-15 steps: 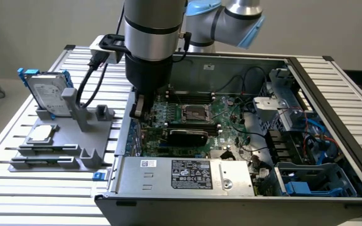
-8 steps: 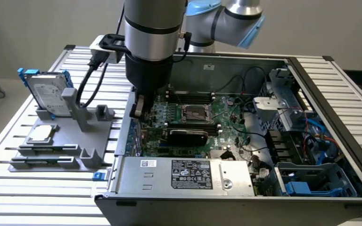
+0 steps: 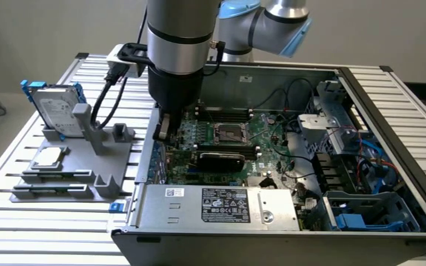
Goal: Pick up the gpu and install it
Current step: 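Press down on the gpu until it lock into place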
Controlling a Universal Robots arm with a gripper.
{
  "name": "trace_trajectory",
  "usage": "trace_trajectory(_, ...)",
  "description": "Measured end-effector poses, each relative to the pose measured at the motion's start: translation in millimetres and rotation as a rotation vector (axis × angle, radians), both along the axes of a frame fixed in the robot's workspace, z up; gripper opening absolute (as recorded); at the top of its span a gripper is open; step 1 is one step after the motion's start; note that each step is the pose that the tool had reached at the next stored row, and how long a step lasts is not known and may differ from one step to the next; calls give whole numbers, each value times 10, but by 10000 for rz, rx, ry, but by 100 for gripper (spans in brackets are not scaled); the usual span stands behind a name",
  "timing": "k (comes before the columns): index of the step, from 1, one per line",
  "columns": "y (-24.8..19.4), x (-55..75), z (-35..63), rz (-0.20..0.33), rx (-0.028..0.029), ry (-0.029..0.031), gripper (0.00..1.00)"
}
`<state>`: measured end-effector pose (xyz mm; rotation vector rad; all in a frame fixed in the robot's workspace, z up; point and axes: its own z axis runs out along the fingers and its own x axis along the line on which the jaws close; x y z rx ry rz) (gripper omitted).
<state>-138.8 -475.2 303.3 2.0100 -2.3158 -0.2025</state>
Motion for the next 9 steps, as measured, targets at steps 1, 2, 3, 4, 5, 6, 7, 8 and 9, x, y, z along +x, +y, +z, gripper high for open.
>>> trace_trajectory(1,0,0,0,-6,1,0,11)
trace_trajectory(2,1,0,-1,-12,7,0,11)
trace_trajectory(3,1,0,-1,-18,15,-1,11)
trace_trajectory(4,1,0,-2,-21,24,-1,11)
trace_trajectory(5,1,0,-1,-24,35,-1,11)
trace_trajectory(6,1,0,-1,-26,47,-1,11)
trace_trajectory(7,1,0,-1,-32,63,0,11)
trace_trajectory(8,2,0,-1,-41,81,-1,11)
trace_trajectory(9,2,0,-2,-51,100,0,11)
